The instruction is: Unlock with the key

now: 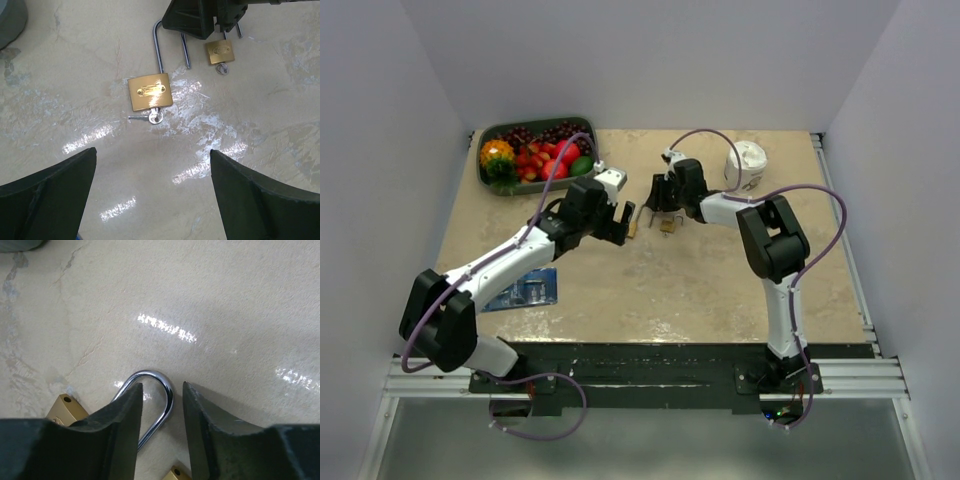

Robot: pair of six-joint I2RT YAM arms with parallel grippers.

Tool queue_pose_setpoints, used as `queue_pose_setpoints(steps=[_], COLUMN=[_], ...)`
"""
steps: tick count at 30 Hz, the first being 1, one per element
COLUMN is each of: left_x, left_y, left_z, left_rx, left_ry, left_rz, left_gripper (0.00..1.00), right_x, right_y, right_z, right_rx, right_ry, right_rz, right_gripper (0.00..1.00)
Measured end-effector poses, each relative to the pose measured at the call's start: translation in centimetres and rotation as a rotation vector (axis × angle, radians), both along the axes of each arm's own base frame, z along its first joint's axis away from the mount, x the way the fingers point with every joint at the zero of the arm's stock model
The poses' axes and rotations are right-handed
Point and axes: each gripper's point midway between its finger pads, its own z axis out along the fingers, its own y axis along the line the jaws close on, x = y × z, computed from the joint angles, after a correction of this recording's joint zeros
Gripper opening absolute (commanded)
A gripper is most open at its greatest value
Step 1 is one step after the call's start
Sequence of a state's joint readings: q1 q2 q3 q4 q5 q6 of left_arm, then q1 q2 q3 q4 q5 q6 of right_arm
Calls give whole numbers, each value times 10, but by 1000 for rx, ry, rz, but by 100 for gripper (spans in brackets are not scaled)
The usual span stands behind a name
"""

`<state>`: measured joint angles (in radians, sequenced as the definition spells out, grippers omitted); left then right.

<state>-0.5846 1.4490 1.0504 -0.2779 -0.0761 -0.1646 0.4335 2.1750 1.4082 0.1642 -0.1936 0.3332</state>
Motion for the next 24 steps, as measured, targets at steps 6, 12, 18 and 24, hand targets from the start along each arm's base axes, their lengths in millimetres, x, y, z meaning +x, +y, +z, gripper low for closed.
queue_pose_setpoints(steps=[6,12,18,24], left_x=[-1,-3,7,22], left_y=[3,7,39,88], left_z=[8,18,31,56], left_rx=[-8,-34,-115,-264], left_ry=[-24,-57,-88,-156], left_rz=[8,22,131,311], left_gripper=[99,99,99,100], right_x=[3,0,-15,-21], right_y=[0,-2,-26,-86], right_z=[3,6,22,73], right_rx=[0,-3,43,115], right_ry=[-19,-24,-23,-113], right_rz=[4,6,-19,-135], right_gripper=[56,61,65,65])
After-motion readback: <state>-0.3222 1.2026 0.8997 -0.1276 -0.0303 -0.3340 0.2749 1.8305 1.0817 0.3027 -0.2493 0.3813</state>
